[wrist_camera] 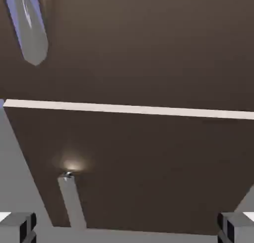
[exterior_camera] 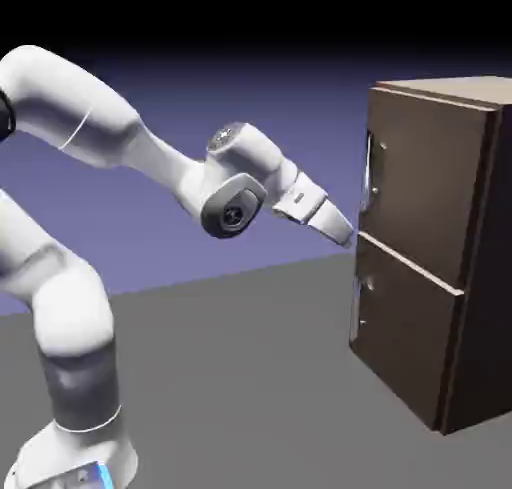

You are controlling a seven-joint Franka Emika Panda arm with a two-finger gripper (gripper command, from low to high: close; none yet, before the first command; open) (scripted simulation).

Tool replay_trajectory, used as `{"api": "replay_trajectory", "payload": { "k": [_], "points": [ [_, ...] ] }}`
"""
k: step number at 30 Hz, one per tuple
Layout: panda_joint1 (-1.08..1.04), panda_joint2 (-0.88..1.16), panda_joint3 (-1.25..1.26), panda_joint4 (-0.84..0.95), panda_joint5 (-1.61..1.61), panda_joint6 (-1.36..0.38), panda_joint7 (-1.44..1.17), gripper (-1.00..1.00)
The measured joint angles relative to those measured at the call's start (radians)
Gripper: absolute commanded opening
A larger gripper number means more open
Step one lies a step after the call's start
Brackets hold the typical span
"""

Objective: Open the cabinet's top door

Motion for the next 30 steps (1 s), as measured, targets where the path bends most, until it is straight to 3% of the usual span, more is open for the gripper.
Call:
{"api": "replay_trajectory", "payload": {
  "k": [30],
  "points": [
    [-0.584,-0.367,0.604,0.184,1.305,-0.174,-0.714,1.0]
  ]
}}
